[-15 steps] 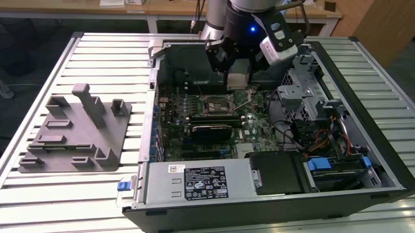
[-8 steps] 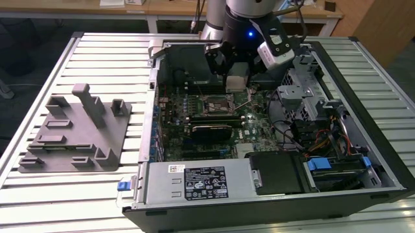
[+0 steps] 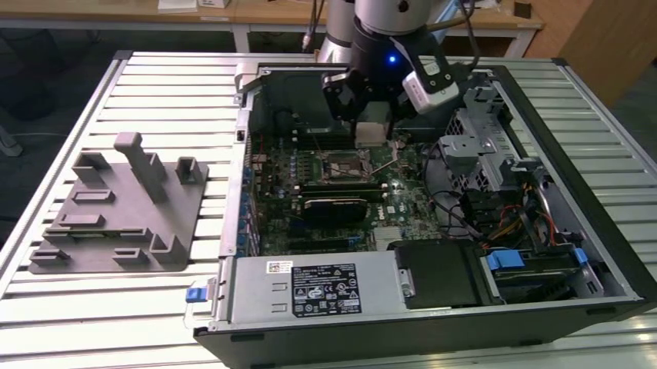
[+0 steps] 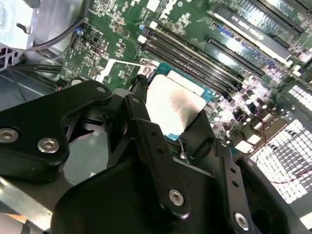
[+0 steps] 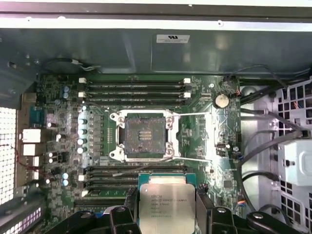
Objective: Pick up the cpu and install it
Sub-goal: 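Pick up the cpu and move it towards the insertion slot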
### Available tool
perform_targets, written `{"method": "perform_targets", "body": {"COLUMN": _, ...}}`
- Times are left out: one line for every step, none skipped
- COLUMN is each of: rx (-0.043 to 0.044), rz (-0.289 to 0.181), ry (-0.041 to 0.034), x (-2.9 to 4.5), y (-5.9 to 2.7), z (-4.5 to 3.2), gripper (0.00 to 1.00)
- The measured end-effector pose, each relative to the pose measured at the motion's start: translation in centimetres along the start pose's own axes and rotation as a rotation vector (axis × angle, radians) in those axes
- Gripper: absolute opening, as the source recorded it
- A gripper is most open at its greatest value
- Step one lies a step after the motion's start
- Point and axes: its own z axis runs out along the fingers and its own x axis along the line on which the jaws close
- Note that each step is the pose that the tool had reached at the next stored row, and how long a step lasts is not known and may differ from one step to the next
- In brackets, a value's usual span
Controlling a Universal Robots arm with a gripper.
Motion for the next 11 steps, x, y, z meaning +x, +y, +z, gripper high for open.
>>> {"method": "perform_targets", "body": {"rx": 0.0, "rz": 0.002, "ry": -0.0001, "x": 0.0, "y": 0.15, "z": 0.15, "gripper": 0.55}}
{"method": "perform_targets", "body": {"rx": -0.0001, "rz": 0.004, "ry": -0.0003, "x": 0.01, "y": 0.29, "z": 0.32, "gripper": 0.55}}
{"method": "perform_targets", "body": {"rx": 0.0001, "rz": 0.008, "ry": -0.0005, "x": 0.02, "y": 0.42, "z": 0.49, "gripper": 0.55}}
{"method": "perform_targets", "body": {"rx": 0.0002, "rz": 0.011, "ry": -0.0008, "x": 0.03, "y": 0.56, "z": 0.66, "gripper": 0.55}}
{"method": "perform_targets", "body": {"rx": 0.0003, "rz": 0.013, "ry": -0.0009, "x": 0.04, "y": 0.69, "z": 0.82, "gripper": 0.55}}
{"method": "perform_targets", "body": {"rx": 0.0003, "rz": 0.014, "ry": -0.001, "x": 0.04, "y": 0.81, "z": 0.99, "gripper": 0.55}}
{"method": "perform_targets", "body": {"rx": 0.0003, "rz": 0.014, "ry": -0.001, "x": 0.05, "y": 0.9, "z": 1.18, "gripper": 0.55}}
{"method": "perform_targets", "body": {"rx": 0.0001, "rz": 0.014, "ry": -0.0011, "x": 0.08, "y": 0.98, "z": 1.36, "gripper": 0.55}}
{"method": "perform_targets", "body": {"rx": 0.0002, "rz": 0.014, "ry": -0.001, "x": 0.12, "y": 1.05, "z": 1.54, "gripper": 0.55}}
{"method": "perform_targets", "body": {"rx": 0.0004, "rz": 0.014, "ry": -0.0009, "x": 0.19, "y": 1.11, "z": 1.7, "gripper": 0.55}}
{"method": "perform_targets", "body": {"rx": 0.0004, "rz": 0.014, "ry": -0.0009, "x": 0.27, "y": 1.17, "z": 1.84, "gripper": 0.55}}
